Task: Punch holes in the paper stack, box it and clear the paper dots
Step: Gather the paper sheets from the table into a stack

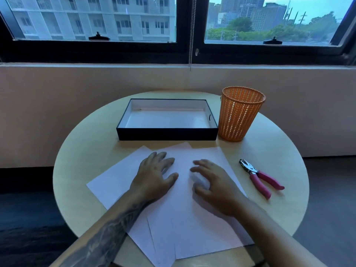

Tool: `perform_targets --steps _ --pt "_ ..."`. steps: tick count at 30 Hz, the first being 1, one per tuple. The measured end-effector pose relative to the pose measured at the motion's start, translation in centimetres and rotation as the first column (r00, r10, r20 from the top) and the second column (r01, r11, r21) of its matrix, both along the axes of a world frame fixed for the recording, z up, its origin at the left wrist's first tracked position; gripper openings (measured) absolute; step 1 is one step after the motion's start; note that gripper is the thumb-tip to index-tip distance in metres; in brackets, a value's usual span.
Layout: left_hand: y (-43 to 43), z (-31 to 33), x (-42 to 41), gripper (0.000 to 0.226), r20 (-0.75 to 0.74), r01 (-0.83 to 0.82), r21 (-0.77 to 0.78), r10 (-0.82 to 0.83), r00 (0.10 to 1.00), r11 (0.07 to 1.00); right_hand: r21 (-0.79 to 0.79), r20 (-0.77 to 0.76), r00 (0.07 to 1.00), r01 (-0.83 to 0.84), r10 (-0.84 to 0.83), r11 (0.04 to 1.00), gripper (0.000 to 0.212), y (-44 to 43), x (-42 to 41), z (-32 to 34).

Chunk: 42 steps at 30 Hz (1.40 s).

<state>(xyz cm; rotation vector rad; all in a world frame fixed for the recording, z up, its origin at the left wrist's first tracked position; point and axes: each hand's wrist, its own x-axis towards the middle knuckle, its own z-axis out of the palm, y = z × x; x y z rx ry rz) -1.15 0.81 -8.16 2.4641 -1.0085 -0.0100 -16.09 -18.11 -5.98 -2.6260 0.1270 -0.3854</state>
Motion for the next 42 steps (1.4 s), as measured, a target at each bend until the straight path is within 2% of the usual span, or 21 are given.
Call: perform_targets --steps 2,5,8,11,13,15,17,20,22,24,25,27,30,31,32,33,34,35,37,42 --pt "0.0 0.1 -0.1 0.064 -0.018 0.001 -0.015 -0.001 1.000 1.000 -0.088 0.020 0.973 0.229 -0.228 0.969 0.057 -1.0 0.2 -0.3" --pt "0.0 0.1 -0.3 0.056 -0.014 -0.011 -0.041 0.010 1.000 0.999 -0.225 -0.096 0.851 0.487 -0.517 0.844 0.077 -1.8 0.0 -0.9" --pt "0.0 0.3 -0.4 0.054 -0.007 -0.024 -0.087 0.024 1.000 0.996 -0.254 -0.101 0.822 0.523 -0.560 0.814 0.073 -1.9 0.2 -1.8" --pt "0.1 0.5 -0.4 0.053 -0.057 -0.047 -0.212 0.036 0.998 0.976 -0.224 0.022 0.868 0.488 -0.497 0.843 0.040 -1.8 0.5 -1.8" --pt "0.3 0.8 -0.3 0.056 -0.122 -0.080 -0.336 0.041 0.992 0.939 -0.149 0.124 0.872 0.488 -0.473 0.860 0.025 -1.5 0.3 -1.4" --pt "0.5 1.0 -0.1 0.059 -0.191 -0.138 -0.462 0.053 0.980 0.876 -0.004 0.174 0.858 0.491 -0.483 0.871 0.019 -1.3 -0.1 -0.6" --pt "0.7 1.4 -0.2 0.070 -0.303 -0.236 -0.537 0.075 0.950 0.810 0.247 0.183 0.862 0.426 -0.473 0.871 0.022 -1.3 -0.3 0.5" --pt "0.8 2.5 -0.3 0.094 -0.429 -0.322 -0.545 0.074 0.901 0.774 0.589 0.204 0.892 0.218 -0.404 0.779 0.021 -0.2 -0.4 2.8" --pt "1.0 3.4 0.2 0.085 -0.521 -0.334 -0.563 -0.011 0.853 0.756 0.681 0.252 0.905 0.085 -0.342 0.727 0.016 0.9 -0.4 4.0" --pt "1.2 4.4 0.5 0.050 -0.637 -0.362 -0.593 -0.144 0.757 0.719 0.707 0.293 0.911 -0.002 -0.291 0.707 0.020 1.2 0.1 4.3" --pt "1.6 4.8 0.4 0.033 -0.666 -0.380 -0.600 -0.177 0.725 0.704 0.694 0.307 0.911 -0.016 -0.276 0.720 0.025 1.1 0.4 4.2" --pt "2.5 5.3 0.1 0.012 -0.667 -0.417 -0.602 -0.142 0.731 0.681 0.662 0.301 0.909 0.019 -0.289 0.749 0.035 0.6 1.3 3.6" --pt "3.9 5.1 -0.1 0.013 -0.654 -0.508 -0.635 -0.056 0.754 0.582 0.560 0.183 0.908 0.219 -0.377 0.799 0.038 -1.0 2.4 2.3" --pt "4.4 4.9 -0.1 0.016 -0.650 -0.520 -0.643 -0.040 0.759 0.563 0.417 0.102 0.912 0.324 -0.398 0.849 0.038 -1.7 2.6 1.7" --pt "4.8 4.6 -0.1 0.019 -0.636 -0.518 -0.652 -0.027 0.771 0.554 0.209 0.018 0.917 0.387 -0.399 0.898 0.040 -2.0 2.6 1.2" --pt "5.1 4.1 0.0 0.020 -0.621 -0.515 -0.660 -0.011 0.784 0.548 0.010 -0.059 0.920 0.387 -0.386 0.922 0.045 -2.1 2.5 0.6" --pt "5.3 3.7 0.2 0.020 -0.603 -0.511 -0.670 0.007 0.798 0.538 -0.126 -0.119 0.922 0.355 -0.370 0.926 0.051 -1.9 2.3 0.2" --pt "5.4 3.4 0.4 0.021 -0.586 -0.509 -0.684 0.022 0.810 0.523 -0.192 -0.158 0.920 0.327 -0.358 0.925 0.056 -1.6 2.2 0.0" --pt "5.5 3.1 0.7 0.023 -0.556 -0.503 -0.705 0.051 0.830 0.499 -0.212 -0.159 0.922 0.318 -0.354 0.924 0.056 -1.6 2.1 -0.1" --pt "5.5 2.8 0.8 0.028 -0.550 -0.523 -0.703 0.097 0.829 0.482 -0.147 -0.067 0.937 0.330 -0.342 0.933 0.035 -2.5 2.1 0.1"
